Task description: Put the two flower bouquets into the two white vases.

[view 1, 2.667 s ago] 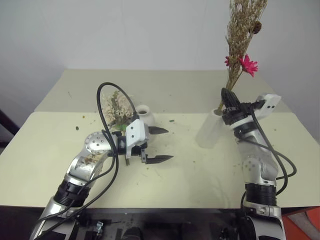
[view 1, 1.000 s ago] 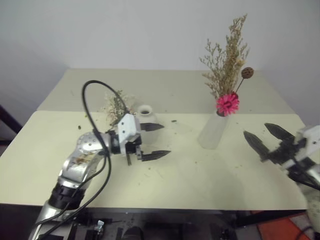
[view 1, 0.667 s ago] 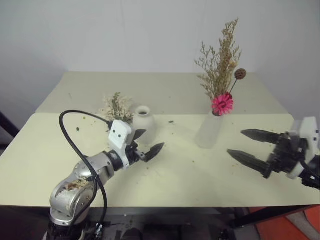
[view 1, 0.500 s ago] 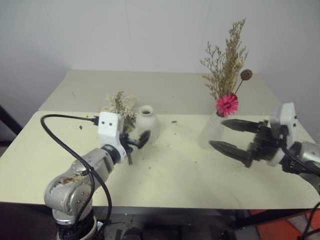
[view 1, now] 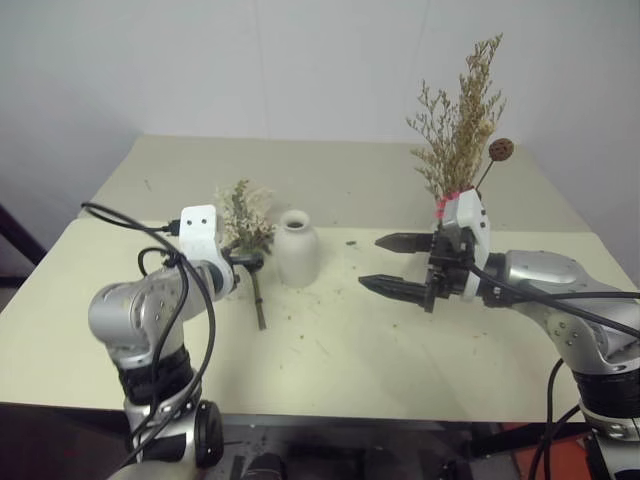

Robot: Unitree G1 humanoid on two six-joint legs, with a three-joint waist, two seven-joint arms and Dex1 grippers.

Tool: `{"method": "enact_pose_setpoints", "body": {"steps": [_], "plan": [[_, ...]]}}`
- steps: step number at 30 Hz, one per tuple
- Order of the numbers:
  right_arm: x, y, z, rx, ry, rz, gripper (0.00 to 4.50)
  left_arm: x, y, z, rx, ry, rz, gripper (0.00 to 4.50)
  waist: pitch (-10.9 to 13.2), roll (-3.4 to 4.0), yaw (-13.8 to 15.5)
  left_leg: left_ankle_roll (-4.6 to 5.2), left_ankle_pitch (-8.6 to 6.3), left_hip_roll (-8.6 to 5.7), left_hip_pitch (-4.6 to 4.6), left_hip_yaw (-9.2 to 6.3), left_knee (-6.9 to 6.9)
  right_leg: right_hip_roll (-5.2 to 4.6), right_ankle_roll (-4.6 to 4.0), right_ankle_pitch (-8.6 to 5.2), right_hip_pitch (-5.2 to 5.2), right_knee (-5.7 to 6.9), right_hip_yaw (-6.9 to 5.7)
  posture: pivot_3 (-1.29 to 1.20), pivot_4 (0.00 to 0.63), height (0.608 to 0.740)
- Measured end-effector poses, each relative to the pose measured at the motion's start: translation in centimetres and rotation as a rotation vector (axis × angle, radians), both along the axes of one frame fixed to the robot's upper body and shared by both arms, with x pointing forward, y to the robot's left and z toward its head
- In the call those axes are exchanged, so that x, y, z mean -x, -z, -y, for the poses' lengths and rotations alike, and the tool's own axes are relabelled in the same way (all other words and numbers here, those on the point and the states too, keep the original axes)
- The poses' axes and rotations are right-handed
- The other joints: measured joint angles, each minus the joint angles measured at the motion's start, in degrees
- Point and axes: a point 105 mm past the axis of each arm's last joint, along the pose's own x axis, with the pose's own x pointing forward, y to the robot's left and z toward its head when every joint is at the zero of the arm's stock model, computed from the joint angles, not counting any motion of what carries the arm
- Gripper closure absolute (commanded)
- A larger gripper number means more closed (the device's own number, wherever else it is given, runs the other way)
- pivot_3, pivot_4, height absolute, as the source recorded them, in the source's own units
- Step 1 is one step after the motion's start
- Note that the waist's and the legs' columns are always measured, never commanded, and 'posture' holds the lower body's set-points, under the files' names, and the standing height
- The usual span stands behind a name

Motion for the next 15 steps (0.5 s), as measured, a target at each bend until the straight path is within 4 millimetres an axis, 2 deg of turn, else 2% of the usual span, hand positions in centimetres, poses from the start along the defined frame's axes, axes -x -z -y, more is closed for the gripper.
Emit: {"method": "enact_pose_setpoints", "body": {"steps": [7, 14, 15], "plan": [[-0.7, 0.2, -0.4, 0.004, 0.016, 0.009, 0.02, -2.1, 1.7, -0.8, 0.036, -0.037, -0.115, 0.0, 0.0, 0.0, -0.11, -0.19, 0.12, -0.01, -0.53, -0.03, 0.01, 0.0, -0.42, 0.27, -0.71, 0.27, 0.01, 0.0, 0.15, 0.74], [-0.8, 0.3, -0.6, -0.001, 0.021, 0.008, 0.02, -3.6, 1.7, -0.2, 0.082, -0.016, -0.106, 0.0, 0.0, 0.0, -0.25, -0.19, 0.12, -0.02, -0.54, -0.02, 0.01, -0.02, -0.42, 0.28, -0.7, 0.26, 0.01, 0.0, 0.15, 0.74], [-0.8, 0.3, -0.6, -0.002, 0.023, 0.007, 0.01, -3.7, 1.8, -0.1, 0.087, -0.01, -0.11, 0.18, 0.0, 0.0, -0.29, -0.19, 0.12, -0.02, -0.53, -0.02, 0.01, -0.02, -0.42, 0.28, -0.71, 0.26, 0.01, 0.0, 0.15, 0.74]]}}
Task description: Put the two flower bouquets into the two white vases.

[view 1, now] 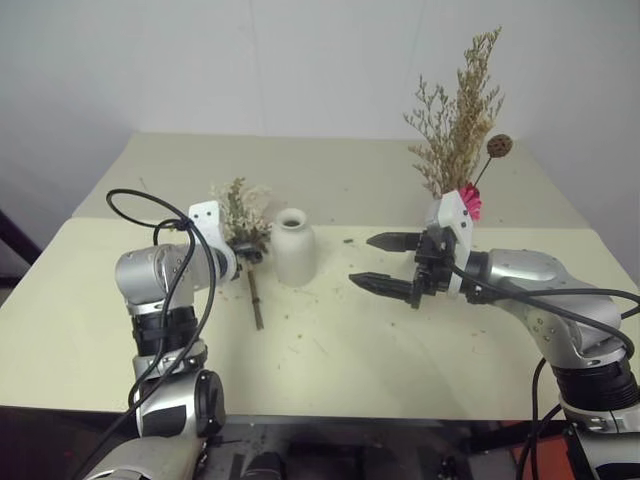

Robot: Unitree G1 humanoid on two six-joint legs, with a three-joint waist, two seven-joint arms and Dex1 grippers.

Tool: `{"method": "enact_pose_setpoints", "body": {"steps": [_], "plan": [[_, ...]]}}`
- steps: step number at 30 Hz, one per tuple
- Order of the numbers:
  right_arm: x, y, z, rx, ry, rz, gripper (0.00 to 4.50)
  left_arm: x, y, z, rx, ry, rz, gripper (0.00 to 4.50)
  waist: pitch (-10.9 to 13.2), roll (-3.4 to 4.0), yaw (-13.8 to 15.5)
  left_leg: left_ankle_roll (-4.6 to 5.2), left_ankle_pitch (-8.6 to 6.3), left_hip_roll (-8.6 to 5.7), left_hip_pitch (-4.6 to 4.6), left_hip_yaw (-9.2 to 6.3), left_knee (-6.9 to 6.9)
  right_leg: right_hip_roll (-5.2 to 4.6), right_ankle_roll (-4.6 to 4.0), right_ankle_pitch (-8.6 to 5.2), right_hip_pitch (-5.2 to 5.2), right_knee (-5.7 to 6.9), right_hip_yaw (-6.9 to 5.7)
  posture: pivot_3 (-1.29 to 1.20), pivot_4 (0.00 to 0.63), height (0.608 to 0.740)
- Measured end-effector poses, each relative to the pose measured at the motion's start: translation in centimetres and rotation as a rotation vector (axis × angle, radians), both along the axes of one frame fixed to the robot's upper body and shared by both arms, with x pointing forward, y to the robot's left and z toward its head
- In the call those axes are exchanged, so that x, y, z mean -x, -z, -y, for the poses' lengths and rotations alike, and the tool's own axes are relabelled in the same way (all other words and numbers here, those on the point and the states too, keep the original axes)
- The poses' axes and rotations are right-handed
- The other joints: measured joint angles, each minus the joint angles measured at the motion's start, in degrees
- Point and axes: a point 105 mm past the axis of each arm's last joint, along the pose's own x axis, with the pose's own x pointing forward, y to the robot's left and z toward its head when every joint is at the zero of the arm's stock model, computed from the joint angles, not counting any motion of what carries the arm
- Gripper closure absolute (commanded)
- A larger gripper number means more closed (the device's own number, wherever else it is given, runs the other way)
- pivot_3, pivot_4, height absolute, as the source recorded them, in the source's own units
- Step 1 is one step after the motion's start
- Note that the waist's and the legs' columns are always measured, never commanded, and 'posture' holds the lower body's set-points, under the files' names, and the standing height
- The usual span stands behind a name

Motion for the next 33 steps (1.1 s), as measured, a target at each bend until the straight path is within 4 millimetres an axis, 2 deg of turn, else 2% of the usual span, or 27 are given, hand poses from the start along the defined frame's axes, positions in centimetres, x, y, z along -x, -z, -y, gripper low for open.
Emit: {"method": "enact_pose_setpoints", "body": {"steps": [2, 6, 14, 19, 22, 26, 29, 33], "plan": [[-0.1, 0.1, -0.1, -0.005, 0.006, -0.004, 0.0, -0.1, 0.8, 0.2, 0.022, 0.011, -0.035, 0.56, 0.0, 0.0, -0.13, 0.0, 0.0, 0.0, 0.02, 0.0, 0.0, 0.0, 0.0, 0.0, 0.01, 0.01, 0.0, 0.0, 0.15, 0.74], [-0.1, 0.1, -0.2, -0.006, 0.011, -0.008, 0.0, -0.1, 2.3, 0.6, 0.053, 0.016, -0.096, 1.75, 0.0, 0.0, -0.14, 0.0, 0.0, 0.0, 0.0, 0.0, 0.0, 0.0, 0.0, 0.0, 0.0, 0.02, 0.0, 0.0, 0.15, 0.74], [-0.2, 0.2, -0.4, -0.01, 0.02, -0.007, 0.0, -1.1, 2.4, 0.6, 0.017, -0.006, -0.063, 4.35, 0.0, 0.0, -0.11, 0.0, 0.0, 0.0, 0.0, 0.0, 0.0, 0.0, -0.02, 0.02, 0.0, 0.03, 0.0, 0.0, 0.15, 0.74], [-0.3, 0.3, -0.4, -0.009, 0.034, -0.004, 0.0, -2.1, 1.0, 0.5, -0.046, -0.031, 0.043, 4.38, 0.0, 0.0, -0.09, -0.01, 0.0, 0.0, -0.01, 0.0, 0.0, -0.01, -0.03, 0.03, 0.0, 0.03, 0.0, 0.0, 0.15, 0.74], [-0.4, 0.2, -0.3, -0.01, 0.043, 0.01, 0.0, -2.9, -1.9, 0.1, -0.07, -0.084, 0.219, 4.38, 0.0, 0.0, -0.09, -0.01, 0.01, 0.0, -0.03, 0.0, 0.0, -0.01, -0.04, 0.05, -0.02, 0.01, 0.01, 0.0, 0.15, 0.74], [-0.7, -0.4, -0.4, -0.053, 0.061, 0.034, 0.0, -2.8, -8.6, -0.3, -0.019, -0.108, 0.575, 4.38, 0.0, 0.0, -0.07, -0.01, 0.01, 0.01, -0.04, 0.01, 0.0, -0.01, -0.07, 0.07, -0.03, 0.02, 0.01, 0.0, 0.15, 0.74], [-0.8, -0.9, -0.3, -0.075, 0.083, 0.05, 0.0, -1.6, -13.7, 0.2, 0.059, 0.016, 0.845, 4.38, 0.0, 0.0, 0.01, -0.02, 0.01, 0.0, -0.03, 0.01, 0.01, -0.01, -0.07, 0.07, -0.01, 0.02, 0.01, 0.0, 0.15, 0.74], [-0.8, -0.8, -0.6, -0.091, 0.099, 0.053, 0.0, 0.4, -18.3, 1.4, 0.215, 0.226, 1.071, 4.38, 0.0, 0.0, -0.07, -0.01, 0.02, 0.0, -0.02, 0.01, 0.01, 0.0, -0.06, 0.07, 0.01, 0.02, 0.01, 0.0, 0.15, 0.74]]}}
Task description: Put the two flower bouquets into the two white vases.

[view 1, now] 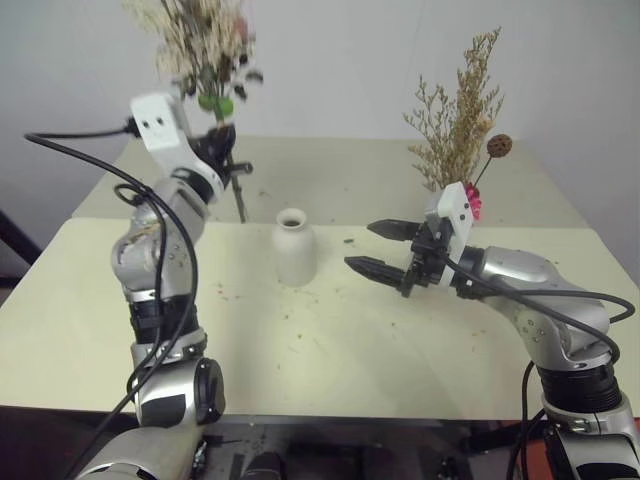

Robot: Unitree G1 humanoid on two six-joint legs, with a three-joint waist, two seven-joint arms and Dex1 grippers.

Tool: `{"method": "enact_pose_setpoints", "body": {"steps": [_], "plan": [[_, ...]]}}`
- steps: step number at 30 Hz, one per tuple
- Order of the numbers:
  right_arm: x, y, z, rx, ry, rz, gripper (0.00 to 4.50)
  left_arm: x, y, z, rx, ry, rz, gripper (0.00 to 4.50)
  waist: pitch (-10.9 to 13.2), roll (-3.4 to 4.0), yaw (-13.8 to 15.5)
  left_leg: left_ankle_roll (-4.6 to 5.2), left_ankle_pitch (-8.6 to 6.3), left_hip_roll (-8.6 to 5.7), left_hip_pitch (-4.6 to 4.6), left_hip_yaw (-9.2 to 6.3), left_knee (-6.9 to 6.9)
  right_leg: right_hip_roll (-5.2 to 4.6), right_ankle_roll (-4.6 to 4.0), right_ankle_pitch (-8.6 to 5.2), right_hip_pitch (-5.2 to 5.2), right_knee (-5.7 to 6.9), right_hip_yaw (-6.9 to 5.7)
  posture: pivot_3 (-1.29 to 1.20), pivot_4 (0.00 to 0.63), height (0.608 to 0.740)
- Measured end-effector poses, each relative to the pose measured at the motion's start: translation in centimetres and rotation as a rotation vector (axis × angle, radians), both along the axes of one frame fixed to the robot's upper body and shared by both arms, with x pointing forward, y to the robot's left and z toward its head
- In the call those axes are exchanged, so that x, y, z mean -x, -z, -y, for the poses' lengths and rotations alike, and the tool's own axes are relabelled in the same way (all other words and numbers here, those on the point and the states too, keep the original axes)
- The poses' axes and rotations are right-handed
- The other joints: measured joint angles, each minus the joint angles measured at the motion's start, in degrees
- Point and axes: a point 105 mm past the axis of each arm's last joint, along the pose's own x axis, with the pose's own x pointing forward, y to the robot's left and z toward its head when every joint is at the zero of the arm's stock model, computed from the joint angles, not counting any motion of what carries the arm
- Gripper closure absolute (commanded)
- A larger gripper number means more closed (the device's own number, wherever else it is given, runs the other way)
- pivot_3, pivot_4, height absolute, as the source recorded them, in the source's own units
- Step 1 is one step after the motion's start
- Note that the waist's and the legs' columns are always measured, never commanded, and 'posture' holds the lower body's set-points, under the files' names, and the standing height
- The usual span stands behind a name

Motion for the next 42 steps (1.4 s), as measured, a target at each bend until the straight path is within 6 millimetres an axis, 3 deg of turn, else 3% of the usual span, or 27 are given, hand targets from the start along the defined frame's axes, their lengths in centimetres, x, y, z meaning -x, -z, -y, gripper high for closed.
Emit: {"method": "enact_pose_setpoints", "body": {"steps": [4, 10, 14, 22, 28, 42], "plan": [[0.1, 0.6, -0.1, -0.011, 0.02, -0.012, 0.0, 0.9, -1.1, 0.3, 0.039, 0.188, 0.092, 4.38, 0.0, 0.0, -0.12, 0.01, 0.0, 0.0, 0.03, 0.0, 0.01, 0.0, 0.01, 0.0, 0.02, 0.02, 0.0, 0.0, 0.15, 0.74], [0.2, 1.3, -0.4, -0.04, 0.063, -0.015, 0.0, 0.2, 1.9, 0.4, 0.079, 0.409, 0.106, 4.38, 0.0, 0.01, -0.19, 0.02, 0.01, 0.01, 0.03, 0.0, 0.02, 0.02, 0.0, 0.0, 0.0, 0.05, 0.0, 0.0, 0.15, 0.74], [0.4, 1.5, -0.6, -0.05, 0.081, -0.011, 0.0, -0.6, 3.3, 0.2, 0.031, 0.433, 0.111, 4.38, 0.0, 0.01, -0.16, 0.02, 0.01, 0.01, 0.02, -0.01, 0.01, 0.02, -0.01, 0.0, 0.0, 0.03, 0.0, 0.0, 0.15, 0.74], [0.4, 1.9, -0.9, -0.071, 0.116, 0.004, 0.0, -1.6, 1.9, -0.1, 0.048, 0.491, 0.141, 4.38, 0.0, 0.01, -0.22, 0.03, 0.01, 0.01, 0.03, -0.01, 0.01, 0.02, 0.01, -0.01, 0.0, 0.06, -0.01, 0.0, 0.15, 0.74], [0.4, 2.4, -1.2, -0.071, 0.133, 0.021, 0.0, -2.6, 3.1, -0.1, 0.125, 0.534, 0.068, 4.38, 0.0, 0.01, -0.24, 0.03, 0.01, 0.02, 0.02, -0.02, 0.02, 0.03, 0.01, -0.01, -0.02, 0.08, -0.01, 0.0, 0.15, 0.74], [0.1, 3.1, -1.0, -0.081, 0.175, 0.036, 0.0, -3.8, 3.7, 1.4, 0.207, 0.572, 0.036, 4.38, 0.0, 0.01, -0.24, 0.03, 0.01, 0.01, 0.02, -0.02, 0.02, 0.03, 0.01, -0.01, -0.02, 0.1, -0.01, 0.0, 0.15, 0.74]]}}
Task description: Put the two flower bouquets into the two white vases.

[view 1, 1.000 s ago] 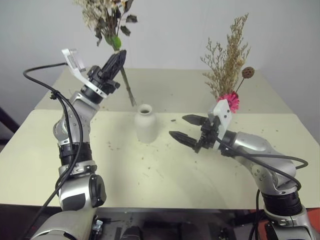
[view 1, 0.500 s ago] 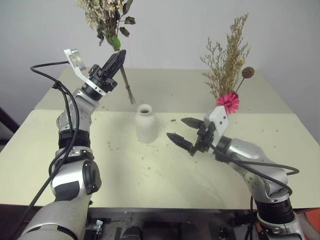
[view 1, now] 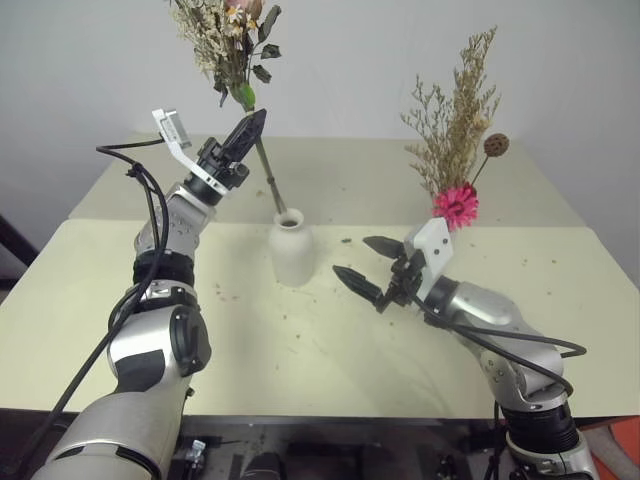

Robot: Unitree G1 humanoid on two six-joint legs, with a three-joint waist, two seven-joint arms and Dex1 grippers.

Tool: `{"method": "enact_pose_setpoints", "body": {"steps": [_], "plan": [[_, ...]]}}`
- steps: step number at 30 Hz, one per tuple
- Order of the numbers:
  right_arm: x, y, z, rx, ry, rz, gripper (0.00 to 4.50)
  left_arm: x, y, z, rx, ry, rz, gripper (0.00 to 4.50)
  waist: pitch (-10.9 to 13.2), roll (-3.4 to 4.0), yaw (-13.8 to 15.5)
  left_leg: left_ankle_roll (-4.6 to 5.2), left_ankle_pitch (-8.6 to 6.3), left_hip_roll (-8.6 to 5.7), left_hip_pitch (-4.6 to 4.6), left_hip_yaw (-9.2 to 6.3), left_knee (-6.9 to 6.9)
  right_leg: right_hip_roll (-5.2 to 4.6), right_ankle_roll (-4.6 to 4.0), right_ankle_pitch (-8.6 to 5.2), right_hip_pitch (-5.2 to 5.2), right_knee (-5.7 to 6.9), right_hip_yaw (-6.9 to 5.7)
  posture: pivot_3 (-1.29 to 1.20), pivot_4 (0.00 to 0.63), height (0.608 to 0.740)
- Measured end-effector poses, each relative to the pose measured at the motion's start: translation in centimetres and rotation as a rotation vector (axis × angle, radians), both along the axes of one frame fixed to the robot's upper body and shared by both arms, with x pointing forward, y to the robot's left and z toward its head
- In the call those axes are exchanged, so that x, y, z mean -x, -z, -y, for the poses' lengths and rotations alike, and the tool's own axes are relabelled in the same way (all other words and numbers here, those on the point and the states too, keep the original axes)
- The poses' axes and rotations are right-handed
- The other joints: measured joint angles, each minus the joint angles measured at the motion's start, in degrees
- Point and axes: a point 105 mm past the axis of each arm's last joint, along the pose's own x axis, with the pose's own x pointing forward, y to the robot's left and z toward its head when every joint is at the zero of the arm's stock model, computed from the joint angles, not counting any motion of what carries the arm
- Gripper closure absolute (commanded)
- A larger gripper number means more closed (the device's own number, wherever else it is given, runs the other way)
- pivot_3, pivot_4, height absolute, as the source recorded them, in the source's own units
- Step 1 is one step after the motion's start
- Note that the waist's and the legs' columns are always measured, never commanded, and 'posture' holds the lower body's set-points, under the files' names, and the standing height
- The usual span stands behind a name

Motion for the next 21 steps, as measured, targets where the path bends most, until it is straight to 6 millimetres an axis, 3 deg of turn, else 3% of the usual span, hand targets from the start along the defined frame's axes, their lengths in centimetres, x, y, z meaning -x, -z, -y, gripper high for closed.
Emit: {"method": "enact_pose_setpoints", "body": {"steps": [14, 21], "plan": [[0.0, 0.0, 0.1, 0.0, 0.002, 0.002, 0.0, -0.6, 2.0, 2.1, -0.112, -0.022, 0.003, 4.38, 0.0, 0.0, 0.06, 0.0, 0.0, 0.0, -0.01, 0.0, 0.0, 0.0, 0.0, 0.0, 0.0, 0.0, 0.0, 0.0, 0.15, 0.74], [0.0, 0.0, 0.2, 0.005, 0.006, 0.008, 0.0, 0.1, 4.8, 2.8, -0.19, 0.014, 0.023, 4.38, 0.0, 0.0, -0.08, 0.0, 0.0, 0.0, -0.01, 0.0, 0.0, 0.01, -0.01, 0.0, -0.01, 0.03, 0.0, 0.0, 0.15, 0.74]]}}
